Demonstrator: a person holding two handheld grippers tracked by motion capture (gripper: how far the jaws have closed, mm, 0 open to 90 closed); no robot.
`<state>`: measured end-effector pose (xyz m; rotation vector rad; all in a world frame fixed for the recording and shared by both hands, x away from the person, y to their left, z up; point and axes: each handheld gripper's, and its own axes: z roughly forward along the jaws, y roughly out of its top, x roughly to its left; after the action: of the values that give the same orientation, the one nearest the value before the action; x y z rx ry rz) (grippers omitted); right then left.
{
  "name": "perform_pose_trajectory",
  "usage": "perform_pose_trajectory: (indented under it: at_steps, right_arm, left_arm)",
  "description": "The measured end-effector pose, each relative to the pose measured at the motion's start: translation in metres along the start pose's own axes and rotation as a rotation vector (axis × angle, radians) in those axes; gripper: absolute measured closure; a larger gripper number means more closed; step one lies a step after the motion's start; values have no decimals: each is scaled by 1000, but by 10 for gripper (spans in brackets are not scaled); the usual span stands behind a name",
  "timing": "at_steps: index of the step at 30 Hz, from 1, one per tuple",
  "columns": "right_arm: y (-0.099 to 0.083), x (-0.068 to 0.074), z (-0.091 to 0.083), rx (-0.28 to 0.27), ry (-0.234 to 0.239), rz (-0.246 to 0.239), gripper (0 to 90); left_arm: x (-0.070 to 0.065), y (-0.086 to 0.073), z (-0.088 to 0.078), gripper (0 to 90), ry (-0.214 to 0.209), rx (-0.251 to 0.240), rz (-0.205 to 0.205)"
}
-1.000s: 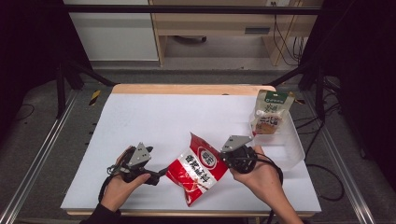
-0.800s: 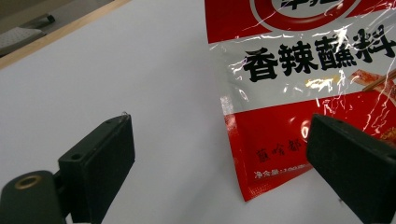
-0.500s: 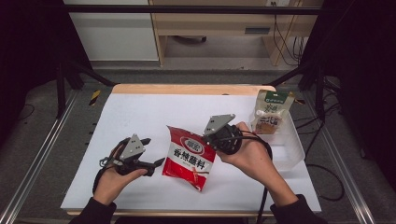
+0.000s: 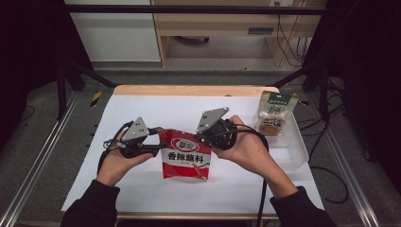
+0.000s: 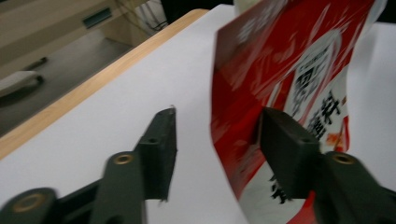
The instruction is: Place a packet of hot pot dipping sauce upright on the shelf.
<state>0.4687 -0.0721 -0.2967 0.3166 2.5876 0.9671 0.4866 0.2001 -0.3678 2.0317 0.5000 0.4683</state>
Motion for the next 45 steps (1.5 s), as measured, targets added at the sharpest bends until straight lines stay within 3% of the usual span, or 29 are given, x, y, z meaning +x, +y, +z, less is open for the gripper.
perform_pose_trajectory:
  at_steps: [3, 6, 11, 14, 20, 26, 31, 36, 45]
  right_arm:
    - [1, -1, -1, 8, 16, -5, 900]
    - [-1, -3, -2, 29, 24, -4, 900]
    - [-5, -9, -8, 34, 35, 15, 900]
    - [-6, -14, -14, 31, 37, 13, 900]
    - [-6, -20, -21, 70, 29, -9, 860]
    - [-8, -25, -17, 102, 23, -38, 738]
    - [-7, -25, -10, 139, -1, -56, 653]
    - [-8, -28, -3, 169, 11, -70, 640]
    - [-11, -31, 3, 204, 32, -80, 748]
  left_arm:
    - [2, 1, 3, 618, -48, -4, -5]
    - [2, 2, 4, 730, -64, 27, -9]
    - [-3, 8, 0, 893, -117, 18, -15]
    - [-7, 16, -3, 900, -117, 15, -11]
    - [-12, 33, -9, 900, -116, 1, 38]
    - [-17, 43, -10, 900, -103, 35, 97]
    - [-20, 45, -10, 900, -108, 31, 114]
    - [-23, 46, -10, 900, -115, 23, 126]
    - [-23, 46, -9, 900, -120, 11, 114]
